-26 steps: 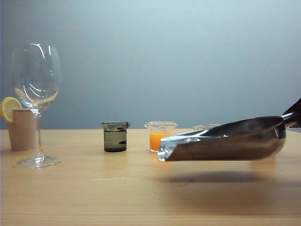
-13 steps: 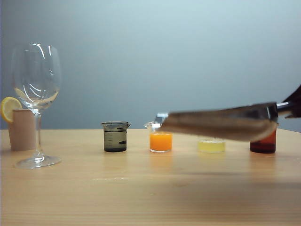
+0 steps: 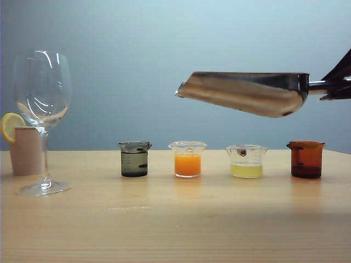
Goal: Pick up the ice scoop on the desk filled with ice cubes, pour the ice into the goblet, and finally put the scoop back on the table.
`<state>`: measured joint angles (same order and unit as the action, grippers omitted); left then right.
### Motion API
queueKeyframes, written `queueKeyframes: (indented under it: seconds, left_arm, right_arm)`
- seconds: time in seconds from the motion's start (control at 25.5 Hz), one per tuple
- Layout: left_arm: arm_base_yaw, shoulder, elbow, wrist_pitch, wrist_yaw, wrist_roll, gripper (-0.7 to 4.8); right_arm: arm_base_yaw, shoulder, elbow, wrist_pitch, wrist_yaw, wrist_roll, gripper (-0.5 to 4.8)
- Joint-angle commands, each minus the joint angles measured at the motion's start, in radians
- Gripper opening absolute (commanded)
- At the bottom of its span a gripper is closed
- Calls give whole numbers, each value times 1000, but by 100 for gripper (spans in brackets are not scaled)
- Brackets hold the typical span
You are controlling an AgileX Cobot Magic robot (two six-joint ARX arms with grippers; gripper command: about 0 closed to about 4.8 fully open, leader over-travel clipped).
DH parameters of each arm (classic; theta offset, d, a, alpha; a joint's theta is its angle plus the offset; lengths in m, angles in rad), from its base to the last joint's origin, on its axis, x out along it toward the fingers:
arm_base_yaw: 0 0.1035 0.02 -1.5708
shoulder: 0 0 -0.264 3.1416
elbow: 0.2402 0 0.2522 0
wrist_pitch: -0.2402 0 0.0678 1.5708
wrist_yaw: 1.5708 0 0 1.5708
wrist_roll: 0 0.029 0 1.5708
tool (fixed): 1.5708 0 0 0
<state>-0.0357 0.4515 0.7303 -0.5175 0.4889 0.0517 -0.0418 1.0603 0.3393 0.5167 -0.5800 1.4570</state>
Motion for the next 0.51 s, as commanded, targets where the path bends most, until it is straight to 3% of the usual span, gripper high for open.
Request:
queueKeyframes:
  seconds: [0.04,0.27,0.51]
  left_arm:
    - [-2,-1,5,8,2,1,-5]
    - [-2,-1,5,8,2,0,-5]
    - [-2,-1,5,8,2,0,-5]
  right_arm:
    - [1,-5,28,24,-19,24,-6]
    - [6,-5,78,0,-25,56,-5]
    - [77,-4,177,-86,19,88,-5]
